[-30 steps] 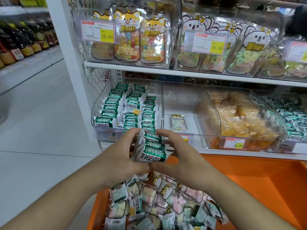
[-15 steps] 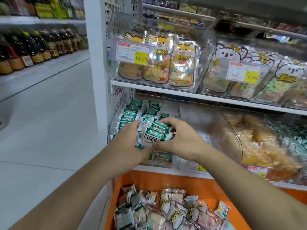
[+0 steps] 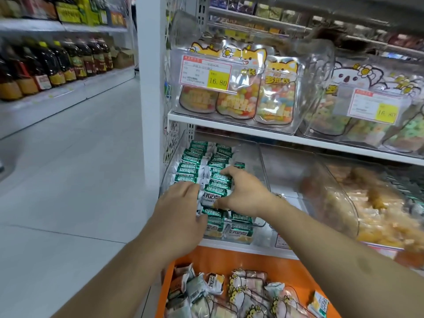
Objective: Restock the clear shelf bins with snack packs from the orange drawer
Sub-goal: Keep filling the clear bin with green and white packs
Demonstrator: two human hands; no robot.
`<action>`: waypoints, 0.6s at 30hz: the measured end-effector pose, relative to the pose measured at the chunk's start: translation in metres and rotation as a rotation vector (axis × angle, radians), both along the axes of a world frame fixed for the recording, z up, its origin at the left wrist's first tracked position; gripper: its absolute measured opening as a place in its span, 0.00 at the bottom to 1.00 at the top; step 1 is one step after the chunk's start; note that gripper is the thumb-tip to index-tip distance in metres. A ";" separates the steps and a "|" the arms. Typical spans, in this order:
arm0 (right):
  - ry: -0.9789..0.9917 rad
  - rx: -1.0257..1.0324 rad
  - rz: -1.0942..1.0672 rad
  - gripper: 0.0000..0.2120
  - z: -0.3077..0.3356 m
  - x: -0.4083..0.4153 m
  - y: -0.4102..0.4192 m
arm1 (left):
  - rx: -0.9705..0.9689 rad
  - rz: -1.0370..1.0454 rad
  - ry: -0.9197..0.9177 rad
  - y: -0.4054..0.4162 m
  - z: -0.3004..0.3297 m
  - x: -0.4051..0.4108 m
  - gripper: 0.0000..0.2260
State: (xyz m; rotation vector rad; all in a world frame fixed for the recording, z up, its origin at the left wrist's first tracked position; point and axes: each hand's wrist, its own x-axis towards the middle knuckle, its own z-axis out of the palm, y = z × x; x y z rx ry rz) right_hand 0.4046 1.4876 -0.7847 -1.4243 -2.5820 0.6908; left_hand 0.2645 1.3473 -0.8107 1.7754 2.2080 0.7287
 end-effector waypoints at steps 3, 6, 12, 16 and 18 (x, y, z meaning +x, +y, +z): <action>0.024 0.060 -0.017 0.47 -0.011 -0.001 -0.001 | 0.008 -0.005 0.012 0.000 -0.002 -0.001 0.29; 0.044 0.060 -0.023 0.49 -0.014 -0.002 -0.001 | -0.004 -0.010 0.021 -0.001 -0.001 0.000 0.29; 0.056 0.108 -0.041 0.45 -0.008 -0.004 0.000 | -0.017 0.017 -0.002 -0.001 0.003 0.003 0.28; 0.083 0.140 -0.064 0.42 -0.018 -0.003 -0.006 | -0.020 0.024 0.001 -0.001 0.004 0.005 0.28; 0.117 0.143 -0.071 0.43 -0.023 -0.003 -0.009 | -0.020 0.023 0.005 -0.001 0.003 0.005 0.28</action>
